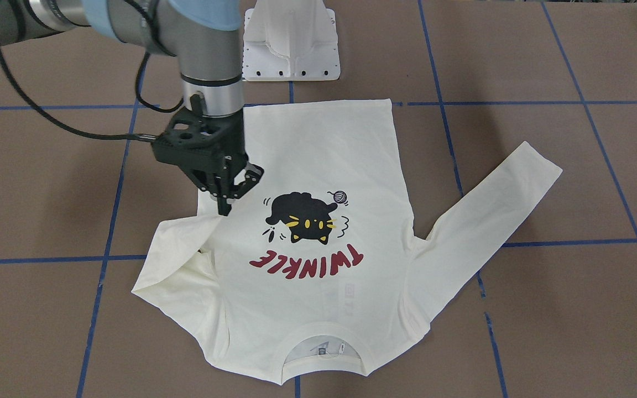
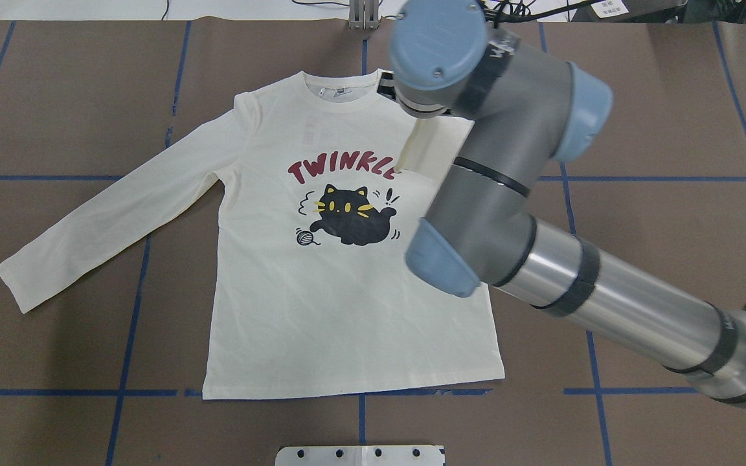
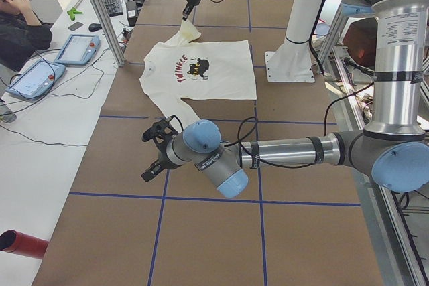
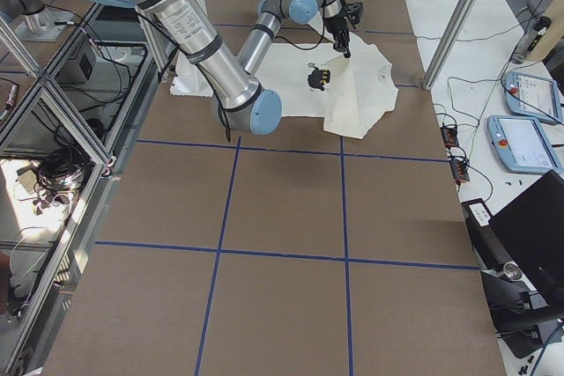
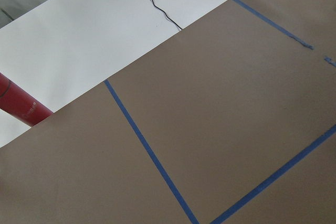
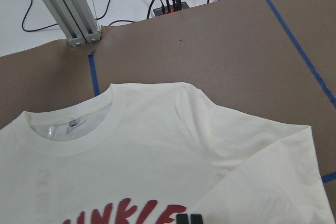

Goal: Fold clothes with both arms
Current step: 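Grasp the sleeve cuff with the right gripper and fold it across the chest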

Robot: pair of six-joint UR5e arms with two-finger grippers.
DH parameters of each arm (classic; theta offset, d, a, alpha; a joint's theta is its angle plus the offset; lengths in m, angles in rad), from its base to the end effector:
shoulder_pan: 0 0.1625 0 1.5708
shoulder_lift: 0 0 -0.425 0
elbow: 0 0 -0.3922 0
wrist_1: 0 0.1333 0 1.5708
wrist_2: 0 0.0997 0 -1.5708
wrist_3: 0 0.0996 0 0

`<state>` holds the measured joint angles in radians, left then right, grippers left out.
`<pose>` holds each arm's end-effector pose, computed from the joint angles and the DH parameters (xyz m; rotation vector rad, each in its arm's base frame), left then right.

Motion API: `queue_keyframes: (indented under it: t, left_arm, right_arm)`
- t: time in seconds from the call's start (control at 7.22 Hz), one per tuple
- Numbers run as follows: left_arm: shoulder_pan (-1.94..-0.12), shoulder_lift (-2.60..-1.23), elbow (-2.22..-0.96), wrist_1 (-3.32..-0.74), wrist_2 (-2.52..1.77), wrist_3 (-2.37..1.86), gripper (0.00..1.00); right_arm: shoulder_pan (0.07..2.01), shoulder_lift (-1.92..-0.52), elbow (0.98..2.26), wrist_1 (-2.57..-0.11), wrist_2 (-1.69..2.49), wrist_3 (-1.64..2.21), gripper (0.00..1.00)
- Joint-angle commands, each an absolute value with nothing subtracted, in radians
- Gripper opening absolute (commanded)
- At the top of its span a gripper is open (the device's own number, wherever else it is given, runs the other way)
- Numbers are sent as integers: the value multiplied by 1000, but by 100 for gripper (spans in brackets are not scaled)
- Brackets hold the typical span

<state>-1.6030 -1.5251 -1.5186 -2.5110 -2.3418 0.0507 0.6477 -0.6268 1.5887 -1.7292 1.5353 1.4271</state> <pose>-0.0797 -0.4883 0.5986 0.8289 0.6906 0.3410 -0.4832 -0.5371 0.0874 0.3443 -0.7363 0.4906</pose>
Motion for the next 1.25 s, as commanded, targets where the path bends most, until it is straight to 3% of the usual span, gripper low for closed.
queue_keyframes:
  t: [0.0,0.42,0.69,0.83,0.97,1.11]
  left_arm:
    - [-1603,-1525,-1517,-2511,-2358,51,100]
    - [-1603,-1523,-1516,-2511,-2358,51,100]
    - [-1603,-1523,-1516,-2511,-2358,51,100]
    - [-1603,-1523,-1516,-2511,-2358,51,100]
    - [-1603,-1523,-1516,-2510,-2358,51,100]
    - [-1603,-1523,-1514,-2510,-2358,51,100]
  right_arm:
    - [568,-281,1169,-1605,1418,1544,0]
    - [408,-250,1048,-1469,1192,1606,0]
    - [405,-232,999,-1454,1192,1608,20]
    - [405,-232,994,-1454,1193,1602,48]
    - [406,-226,994,-1456,1195,1597,99]
    - [422,-207,994,-1454,1221,1600,100]
